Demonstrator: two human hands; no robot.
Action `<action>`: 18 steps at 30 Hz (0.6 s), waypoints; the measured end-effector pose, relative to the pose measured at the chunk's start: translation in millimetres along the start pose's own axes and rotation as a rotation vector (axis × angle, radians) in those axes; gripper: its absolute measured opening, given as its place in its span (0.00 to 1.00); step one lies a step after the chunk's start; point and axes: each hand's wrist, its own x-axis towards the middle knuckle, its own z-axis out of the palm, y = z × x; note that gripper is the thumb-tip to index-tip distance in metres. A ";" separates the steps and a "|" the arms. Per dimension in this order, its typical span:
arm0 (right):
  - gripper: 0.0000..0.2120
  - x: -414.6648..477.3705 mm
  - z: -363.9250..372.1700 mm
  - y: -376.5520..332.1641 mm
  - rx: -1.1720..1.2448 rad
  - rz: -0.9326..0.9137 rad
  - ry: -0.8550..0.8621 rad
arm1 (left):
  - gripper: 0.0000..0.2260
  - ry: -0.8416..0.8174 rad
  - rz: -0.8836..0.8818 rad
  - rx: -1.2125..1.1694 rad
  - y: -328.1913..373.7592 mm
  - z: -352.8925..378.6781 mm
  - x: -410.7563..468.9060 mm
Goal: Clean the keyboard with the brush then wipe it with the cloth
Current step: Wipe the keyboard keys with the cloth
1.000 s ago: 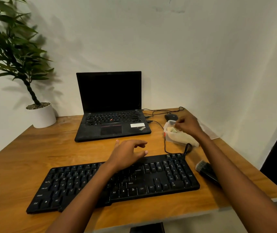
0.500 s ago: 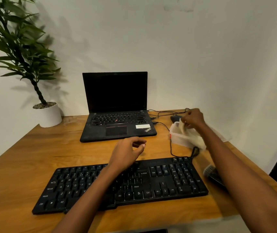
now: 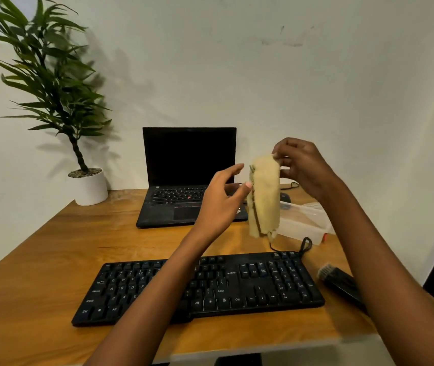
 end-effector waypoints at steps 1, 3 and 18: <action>0.09 -7.8 7.1 1.3 0.006 -0.004 -0.032 | 0.22 -0.008 -0.014 -0.017 1.6 -1.2 -0.6; 0.08 -23.3 20.3 4.6 0.003 -0.020 -0.063 | 0.20 -0.009 -0.032 -0.011 0.5 -4.4 -3.1; 0.12 -53.1 35.2 22.6 -0.574 -0.041 -0.256 | 0.03 -0.114 -0.031 -0.073 -7.3 -34.9 -15.7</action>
